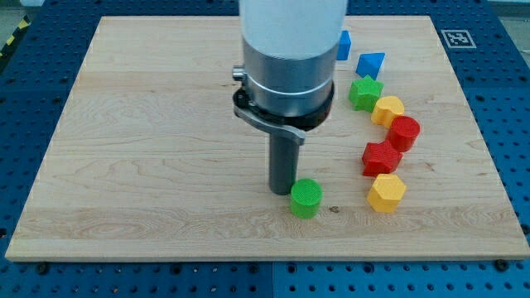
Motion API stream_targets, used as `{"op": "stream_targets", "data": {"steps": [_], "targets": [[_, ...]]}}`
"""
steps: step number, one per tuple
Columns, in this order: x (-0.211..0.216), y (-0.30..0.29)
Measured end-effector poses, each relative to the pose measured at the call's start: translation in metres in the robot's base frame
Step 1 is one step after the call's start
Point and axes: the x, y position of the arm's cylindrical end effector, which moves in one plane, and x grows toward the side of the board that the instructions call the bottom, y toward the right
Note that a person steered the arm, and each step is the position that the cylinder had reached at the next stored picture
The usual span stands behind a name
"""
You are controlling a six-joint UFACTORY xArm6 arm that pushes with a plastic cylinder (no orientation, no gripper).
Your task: Move the green circle closer to the yellow hexagon
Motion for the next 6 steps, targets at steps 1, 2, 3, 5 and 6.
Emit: {"op": "stream_targets", "data": {"steps": [1, 2, 3, 5, 6], "targets": [[0.007, 0.016], [0.012, 0.029], [0.015, 0.033], [0.030, -0.003], [0.041, -0.004]]}}
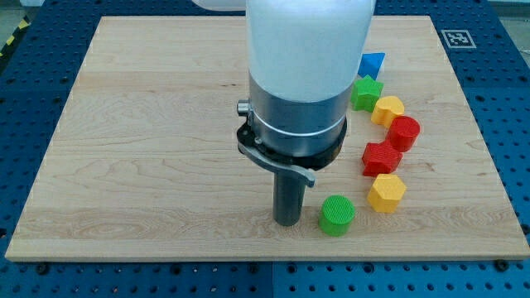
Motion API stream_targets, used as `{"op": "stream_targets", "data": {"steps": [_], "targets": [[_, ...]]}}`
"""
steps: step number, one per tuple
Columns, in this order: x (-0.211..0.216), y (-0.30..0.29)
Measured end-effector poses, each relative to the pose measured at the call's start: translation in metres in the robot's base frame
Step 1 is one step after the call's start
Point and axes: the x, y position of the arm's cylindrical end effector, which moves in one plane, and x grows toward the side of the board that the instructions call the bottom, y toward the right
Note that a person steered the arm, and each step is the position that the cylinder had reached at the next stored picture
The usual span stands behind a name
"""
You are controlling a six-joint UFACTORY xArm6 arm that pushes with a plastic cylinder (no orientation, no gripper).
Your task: Move the green circle closer to the yellow hexagon
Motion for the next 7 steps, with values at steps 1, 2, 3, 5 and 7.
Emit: {"op": "stream_targets", "data": {"steps": [1, 2, 3, 5, 7], "targets": [[0.001, 0.000], [0.001, 0.007], [0.002, 0.026], [0.013, 0.067], [0.013, 0.086]]}}
